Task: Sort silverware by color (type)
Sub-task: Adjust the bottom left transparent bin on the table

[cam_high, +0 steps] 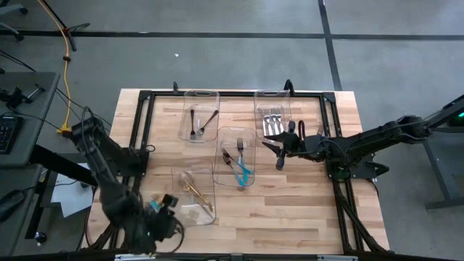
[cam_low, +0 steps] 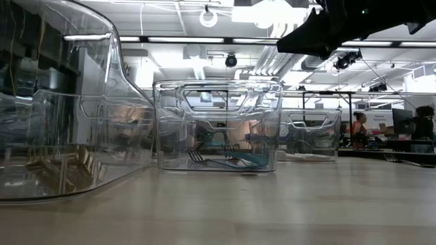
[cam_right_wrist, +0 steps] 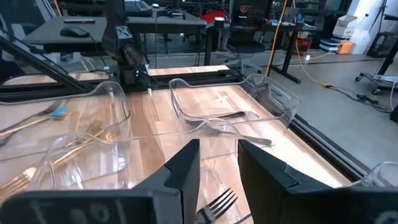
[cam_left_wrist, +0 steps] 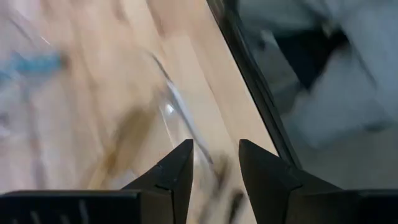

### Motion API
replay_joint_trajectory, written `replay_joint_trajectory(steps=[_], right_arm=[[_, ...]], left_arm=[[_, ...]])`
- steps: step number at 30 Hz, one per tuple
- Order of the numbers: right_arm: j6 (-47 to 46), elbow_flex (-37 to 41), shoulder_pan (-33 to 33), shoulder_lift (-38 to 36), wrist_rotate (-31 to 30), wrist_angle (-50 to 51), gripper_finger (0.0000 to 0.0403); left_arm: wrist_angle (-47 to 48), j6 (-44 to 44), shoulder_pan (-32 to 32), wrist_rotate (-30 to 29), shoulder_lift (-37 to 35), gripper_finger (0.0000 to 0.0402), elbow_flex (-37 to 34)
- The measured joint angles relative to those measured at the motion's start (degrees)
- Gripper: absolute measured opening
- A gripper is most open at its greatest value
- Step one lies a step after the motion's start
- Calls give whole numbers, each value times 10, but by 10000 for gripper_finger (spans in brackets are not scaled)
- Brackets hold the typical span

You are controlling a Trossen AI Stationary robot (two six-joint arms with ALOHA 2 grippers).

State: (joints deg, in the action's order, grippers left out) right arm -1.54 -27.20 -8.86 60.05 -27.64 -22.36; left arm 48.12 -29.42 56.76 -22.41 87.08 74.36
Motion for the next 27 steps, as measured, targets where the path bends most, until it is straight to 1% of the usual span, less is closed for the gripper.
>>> replay_joint_trajectory(steps=[4, 6, 12, 16, 18, 21, 27], right_arm=[[1, 0, 0, 0, 0, 9, 103], [3, 0, 0, 0, 0, 9, 103], [4, 0, 0, 0, 0, 9, 103], [5, 0, 0, 0, 0, 9, 103], [5, 0, 0, 0, 0, 9, 103], [5, 0, 0, 0, 0, 9, 103], [5, 0, 0, 0, -1, 9, 103]], left_arm=[[54, -69, 30, 47, 35, 114, 14], [66, -88, 40, 64, 50, 111, 13], [94, -76, 40, 70, 100, 96, 14], [120, -71, 35, 104, 136, 83, 14], [128, -58, 35, 111, 152, 79, 14], [128, -28, 35, 110, 166, 76, 13], [129, -14, 29, 62, 169, 76, 13]])
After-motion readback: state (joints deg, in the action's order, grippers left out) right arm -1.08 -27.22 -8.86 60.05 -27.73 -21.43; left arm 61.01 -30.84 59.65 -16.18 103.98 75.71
